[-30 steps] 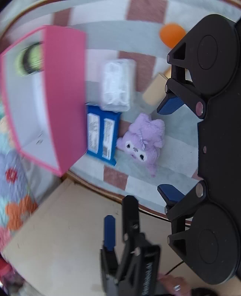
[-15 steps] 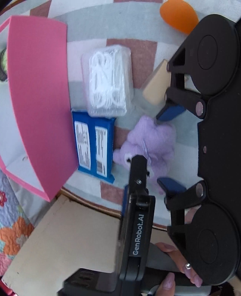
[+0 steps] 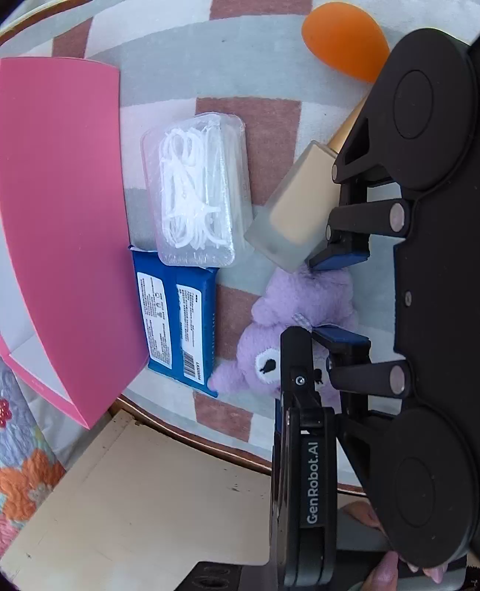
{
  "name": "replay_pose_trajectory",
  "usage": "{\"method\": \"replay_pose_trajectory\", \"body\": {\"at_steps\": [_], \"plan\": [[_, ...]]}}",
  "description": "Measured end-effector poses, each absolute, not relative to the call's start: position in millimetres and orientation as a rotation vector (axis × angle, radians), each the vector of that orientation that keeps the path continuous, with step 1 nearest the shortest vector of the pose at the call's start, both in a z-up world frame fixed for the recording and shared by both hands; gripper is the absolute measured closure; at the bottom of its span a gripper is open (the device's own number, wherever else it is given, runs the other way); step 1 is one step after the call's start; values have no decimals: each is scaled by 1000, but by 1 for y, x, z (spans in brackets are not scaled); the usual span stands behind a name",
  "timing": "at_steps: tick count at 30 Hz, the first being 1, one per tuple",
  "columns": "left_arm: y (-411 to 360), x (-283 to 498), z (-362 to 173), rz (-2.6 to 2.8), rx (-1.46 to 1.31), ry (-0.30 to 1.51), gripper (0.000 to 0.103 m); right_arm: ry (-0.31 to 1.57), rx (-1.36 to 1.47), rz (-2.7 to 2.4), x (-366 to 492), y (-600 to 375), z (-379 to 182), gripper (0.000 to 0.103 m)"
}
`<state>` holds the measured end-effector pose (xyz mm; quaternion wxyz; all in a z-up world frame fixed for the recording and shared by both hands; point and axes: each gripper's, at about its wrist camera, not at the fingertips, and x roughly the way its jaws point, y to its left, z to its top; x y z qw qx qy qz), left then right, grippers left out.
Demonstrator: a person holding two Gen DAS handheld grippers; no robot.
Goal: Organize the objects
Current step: 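Move the right gripper back toward the purple plush toy, then close the right gripper on the purple plush toy and lift it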
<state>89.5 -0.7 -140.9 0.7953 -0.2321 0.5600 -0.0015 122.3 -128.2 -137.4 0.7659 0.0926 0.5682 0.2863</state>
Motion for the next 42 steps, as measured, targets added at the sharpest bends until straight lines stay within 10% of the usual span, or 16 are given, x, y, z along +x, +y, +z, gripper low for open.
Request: {"method": "replay_pose_trajectory", "body": {"at_steps": [10, 17, 25, 42], "plan": [[3, 60, -71, -15, -548, 1180, 57, 1138, 116, 749, 101, -125, -90, 65], [-7, 68, -7, -138, -538, 1064, 72, 1026, 109, 798, 87, -132, -30, 88], [-5, 76, -30, -3, -428, 1084, 72, 1050, 89, 792, 97, -132, -27, 87], [40, 97, -132, 16, -639, 1070, 65, 1289, 230, 619, 110, -125, -111, 39]]}}
